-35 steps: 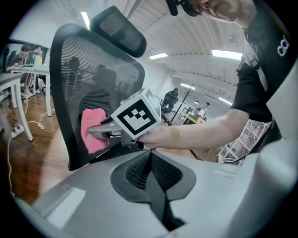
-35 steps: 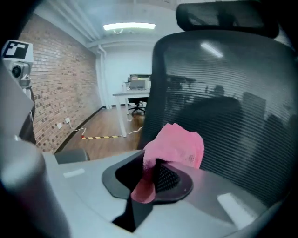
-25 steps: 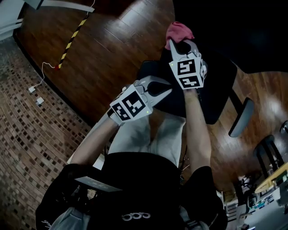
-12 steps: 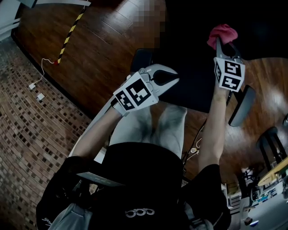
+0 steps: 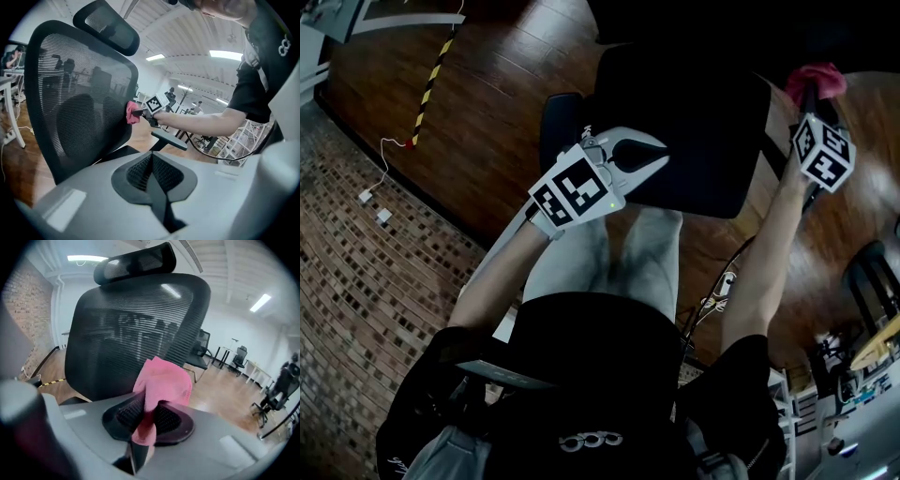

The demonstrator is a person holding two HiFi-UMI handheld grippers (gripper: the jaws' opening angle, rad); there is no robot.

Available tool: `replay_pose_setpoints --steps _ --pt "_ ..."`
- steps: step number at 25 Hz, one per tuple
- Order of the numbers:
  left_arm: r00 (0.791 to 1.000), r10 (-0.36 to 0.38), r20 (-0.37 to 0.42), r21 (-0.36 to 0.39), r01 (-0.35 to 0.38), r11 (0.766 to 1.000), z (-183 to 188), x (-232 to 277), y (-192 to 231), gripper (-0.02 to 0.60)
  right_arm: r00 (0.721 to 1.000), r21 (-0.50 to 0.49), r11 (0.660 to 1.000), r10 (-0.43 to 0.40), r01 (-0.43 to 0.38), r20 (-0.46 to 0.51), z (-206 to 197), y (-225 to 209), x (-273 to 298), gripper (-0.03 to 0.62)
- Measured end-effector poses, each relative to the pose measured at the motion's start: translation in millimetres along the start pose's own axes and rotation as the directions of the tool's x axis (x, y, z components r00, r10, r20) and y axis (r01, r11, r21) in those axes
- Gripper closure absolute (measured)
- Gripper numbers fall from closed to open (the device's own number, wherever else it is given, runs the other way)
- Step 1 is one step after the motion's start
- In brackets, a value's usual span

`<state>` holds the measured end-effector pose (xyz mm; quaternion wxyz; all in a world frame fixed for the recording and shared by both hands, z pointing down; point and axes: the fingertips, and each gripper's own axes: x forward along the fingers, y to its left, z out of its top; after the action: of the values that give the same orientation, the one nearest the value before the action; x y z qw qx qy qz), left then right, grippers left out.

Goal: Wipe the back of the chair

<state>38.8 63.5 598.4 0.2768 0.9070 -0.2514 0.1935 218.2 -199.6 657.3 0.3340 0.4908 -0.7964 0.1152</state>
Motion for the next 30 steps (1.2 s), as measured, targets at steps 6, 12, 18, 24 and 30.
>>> replay_pose_setpoints --steps 6,12,18,24,30 --pt "1.0 0.002 0.024 -0.008 -0.002 1.0 -5.8 -3.6 -0.8 0.591 1.0 0.008 1.0 -0.021 0.021 0.022 7.8 8.1 -0.1 0.548" --pt "0.999 0.016 0.036 -0.019 -0.015 1.0 -16.2 -23.8 6.7 0.591 0.994 -0.056 0.996 0.075 -0.071 0.074 47.5 88.4 8.5 0.548" --pt "0.997 0.059 0.045 -0.049 -0.057 0.997 -31.9 -54.9 27.0 0.591 0.959 -0.151 0.963 0.247 -0.225 0.14 101.8 211.0 13.2 0.548" --pt "0.991 0.111 0.078 -0.077 -0.105 0.992 -47.9 -94.9 50.2 0.591 0.884 -0.29 0.879 0.437 -0.379 0.168 148.1 345.5 5.1 0.548" --pt "0.987 0.149 0.061 -0.113 -0.141 0.983 -57.9 -111.0 56.5 0.591 0.798 -0.406 0.78 0.577 -0.476 0.174 175.8 413.6 -7.6 0.548"
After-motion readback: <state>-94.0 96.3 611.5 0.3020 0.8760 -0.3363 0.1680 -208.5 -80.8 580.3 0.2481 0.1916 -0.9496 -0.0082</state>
